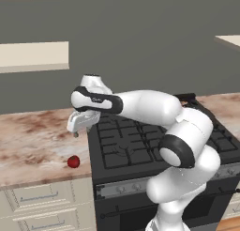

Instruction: Place the pan on the rear right burner on the stove. Then place the tomato and the onion in the pan and turn on the rear right burner.

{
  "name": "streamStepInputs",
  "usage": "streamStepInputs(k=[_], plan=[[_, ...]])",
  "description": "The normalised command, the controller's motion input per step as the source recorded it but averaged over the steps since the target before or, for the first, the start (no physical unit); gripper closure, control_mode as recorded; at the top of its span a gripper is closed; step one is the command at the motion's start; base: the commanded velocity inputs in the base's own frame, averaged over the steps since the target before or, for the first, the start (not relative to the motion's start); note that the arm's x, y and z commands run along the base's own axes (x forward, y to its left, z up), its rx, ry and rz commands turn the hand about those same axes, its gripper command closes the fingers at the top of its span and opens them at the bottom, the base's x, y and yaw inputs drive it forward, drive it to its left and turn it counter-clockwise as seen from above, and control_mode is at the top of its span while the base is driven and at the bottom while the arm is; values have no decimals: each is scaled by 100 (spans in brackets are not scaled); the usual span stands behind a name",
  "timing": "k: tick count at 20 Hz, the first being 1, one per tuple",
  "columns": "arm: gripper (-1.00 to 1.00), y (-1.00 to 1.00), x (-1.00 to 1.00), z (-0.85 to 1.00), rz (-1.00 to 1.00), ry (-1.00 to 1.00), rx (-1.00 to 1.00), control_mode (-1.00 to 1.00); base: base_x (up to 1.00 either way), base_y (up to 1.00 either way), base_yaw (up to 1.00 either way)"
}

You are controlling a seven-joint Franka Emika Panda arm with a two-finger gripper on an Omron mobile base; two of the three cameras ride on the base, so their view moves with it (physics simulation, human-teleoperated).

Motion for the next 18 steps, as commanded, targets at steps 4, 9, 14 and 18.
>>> streamStepInputs(k=[4, 9, 14, 18], plan=[[-100, 17, 0, -17, 0, -1, -13, -100, 0, 0, 0], [-100, 1, 0, -29, 0, -1, -11, -100, 0, 0, 0], [-100, 1, 0, -21, 0, -5, -1, -100, 0, 0, 0], [-100, 0, 0, -18, 0, -6, 0, -100, 0, 0, 0]])
